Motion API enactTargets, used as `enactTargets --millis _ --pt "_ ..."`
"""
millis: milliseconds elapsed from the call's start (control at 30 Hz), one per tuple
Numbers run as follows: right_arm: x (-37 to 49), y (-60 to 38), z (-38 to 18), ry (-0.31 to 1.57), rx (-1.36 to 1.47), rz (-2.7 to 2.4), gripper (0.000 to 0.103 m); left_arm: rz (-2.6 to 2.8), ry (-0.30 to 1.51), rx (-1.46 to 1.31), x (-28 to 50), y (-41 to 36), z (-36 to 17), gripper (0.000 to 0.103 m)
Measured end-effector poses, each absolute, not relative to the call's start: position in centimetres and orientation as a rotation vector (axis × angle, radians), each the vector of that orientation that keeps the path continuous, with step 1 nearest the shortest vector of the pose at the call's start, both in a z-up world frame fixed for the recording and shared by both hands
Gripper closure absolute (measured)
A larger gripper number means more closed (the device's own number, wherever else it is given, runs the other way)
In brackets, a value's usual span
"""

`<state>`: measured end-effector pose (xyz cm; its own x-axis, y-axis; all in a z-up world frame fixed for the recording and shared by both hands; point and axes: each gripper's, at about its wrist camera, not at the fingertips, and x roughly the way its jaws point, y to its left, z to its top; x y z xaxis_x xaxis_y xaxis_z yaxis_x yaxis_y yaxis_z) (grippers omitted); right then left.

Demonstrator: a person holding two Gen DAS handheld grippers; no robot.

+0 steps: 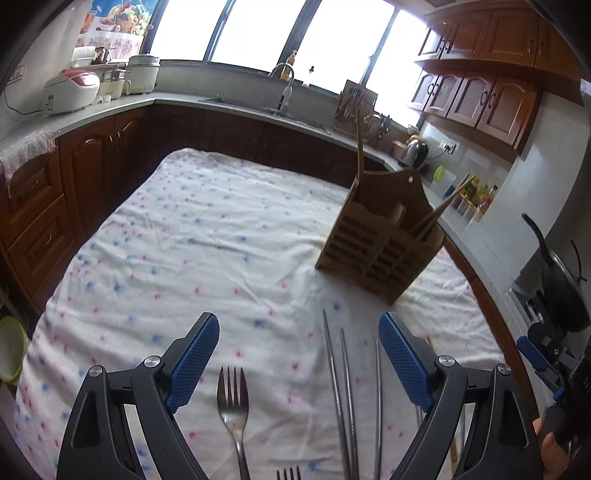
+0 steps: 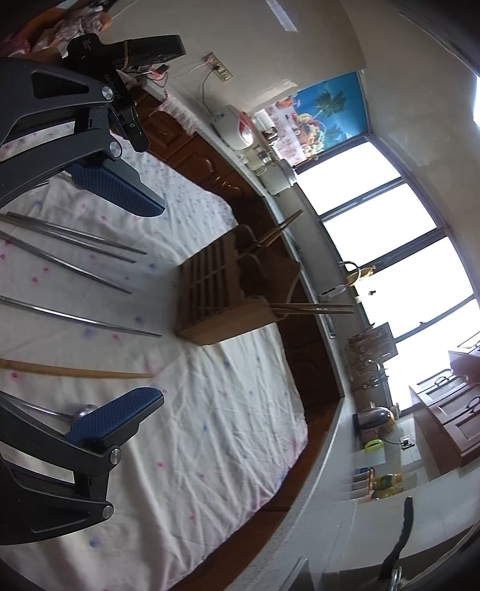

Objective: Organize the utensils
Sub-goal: 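Move both open tools down toward the metal chopsticks on the cloth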

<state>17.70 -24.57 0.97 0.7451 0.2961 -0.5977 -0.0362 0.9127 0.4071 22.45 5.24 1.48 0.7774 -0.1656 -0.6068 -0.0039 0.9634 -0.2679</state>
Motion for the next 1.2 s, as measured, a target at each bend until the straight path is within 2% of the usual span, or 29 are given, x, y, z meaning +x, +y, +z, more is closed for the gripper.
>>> enactTargets --millis 667,733,1000,1067,1133,1200 --pt "18.3 -23.0 -1.7 0.790 0.306 0.180 0.009 -0.078 0.728 -0.197 23.7 3.6 0.1 0.016" --pt "18.7 -22.9 -1.9 0.802 0.299 0.180 0.014 -0.080 0.737 -0.188 24.2 3.3 0.0 0.017" --pt "20.3 -22.4 -3.7 0.882 0.287 0.169 0.047 -0.111 0.800 -0.149 26.4 1.9 -0.8 0.042" --pt "20.7 -22.4 -4.3 0.903 0.296 0.175 0.050 -0.129 0.826 -0.140 27.2 1.5 -1.1 0.051" --pt "21.2 -22.3 -4.7 0.920 0.296 0.177 0.051 -0.141 0.850 -0.130 28.0 1.2 -1.4 0.056" --pt "21.6 -22.2 -5.1 0.938 0.292 0.180 0.058 -0.159 0.878 -0.115 29.0 0.6 -1.8 0.060"
